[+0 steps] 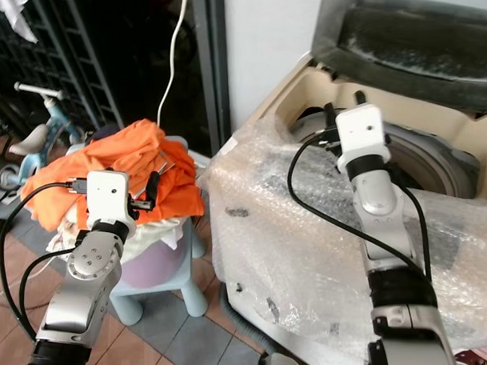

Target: Clothes washing

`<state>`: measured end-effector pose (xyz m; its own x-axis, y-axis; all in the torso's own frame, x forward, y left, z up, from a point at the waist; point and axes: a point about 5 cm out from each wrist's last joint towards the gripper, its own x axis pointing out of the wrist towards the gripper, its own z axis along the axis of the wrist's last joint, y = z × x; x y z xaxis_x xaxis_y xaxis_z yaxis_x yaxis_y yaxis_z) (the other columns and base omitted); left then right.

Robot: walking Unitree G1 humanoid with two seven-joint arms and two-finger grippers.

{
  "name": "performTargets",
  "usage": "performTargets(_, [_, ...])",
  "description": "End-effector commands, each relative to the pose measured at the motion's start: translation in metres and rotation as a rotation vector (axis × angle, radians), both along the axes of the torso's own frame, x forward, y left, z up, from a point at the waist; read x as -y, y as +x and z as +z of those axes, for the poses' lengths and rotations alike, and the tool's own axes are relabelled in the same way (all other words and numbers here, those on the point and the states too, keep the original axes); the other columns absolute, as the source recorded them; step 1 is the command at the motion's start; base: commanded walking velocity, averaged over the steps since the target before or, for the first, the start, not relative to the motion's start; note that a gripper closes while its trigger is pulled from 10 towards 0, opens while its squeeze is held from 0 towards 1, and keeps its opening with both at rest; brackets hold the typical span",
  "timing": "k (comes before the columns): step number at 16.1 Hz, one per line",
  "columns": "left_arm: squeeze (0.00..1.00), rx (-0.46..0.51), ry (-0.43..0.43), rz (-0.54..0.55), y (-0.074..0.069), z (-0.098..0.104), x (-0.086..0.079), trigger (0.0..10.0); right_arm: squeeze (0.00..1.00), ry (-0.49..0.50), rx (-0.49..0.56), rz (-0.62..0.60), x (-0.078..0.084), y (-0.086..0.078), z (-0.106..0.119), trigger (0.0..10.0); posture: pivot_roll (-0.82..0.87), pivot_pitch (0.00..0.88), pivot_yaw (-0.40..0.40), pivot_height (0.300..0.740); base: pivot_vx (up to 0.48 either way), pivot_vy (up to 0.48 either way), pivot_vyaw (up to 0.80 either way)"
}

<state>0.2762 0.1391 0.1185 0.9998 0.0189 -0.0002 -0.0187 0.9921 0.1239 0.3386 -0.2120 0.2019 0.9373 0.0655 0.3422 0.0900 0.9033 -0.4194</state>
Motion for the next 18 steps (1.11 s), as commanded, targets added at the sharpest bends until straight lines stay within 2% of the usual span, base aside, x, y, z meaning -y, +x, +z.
performTargets(1, [0.0,0.013,0.013,0.016,0.002,0.002,-0.003,10.0,1.0,0.005,0.02,-0.035,0.0,-0.003,0.002,10.0,-0.05,0.0,0.052,0.74,0.0,0.0,0.0])
performTargets(4, [0.0,0.019,0.02,0.016,0.002,0.001,-0.005,10.0,1.0,0.015,0.047,-0.086,-0.004,-0.006,0.005,10.0,-0.05,0.0,0.05,0.74,0.0,0.0,0.0])
performTargets(10, [0.0,0.033,0.027,0.01,0.005,0.004,-0.005,10.0,1.0,0.026,0.033,-0.086,-0.01,-0.005,0.002,10.0,-0.05,0.0,0.041,0.74,0.0,0.0,0.0])
performTargets(15, [0.0,0.052,0.034,0.042,0.004,0.009,-0.01,10.0,1.0,0.035,0.019,-0.064,-0.018,-0.005,0.001,10.0,-0.02,0.0,0.032,0.74,-0.319,0.0,0.0])
performTargets(18, [0.0,0.057,0.038,0.052,0.001,0.011,-0.01,10.0,1.0,0.032,0.053,-0.035,-0.023,-0.006,0.009,10.0,-0.02,0.0,0.03,0.74,-0.38,0.0,0.0])
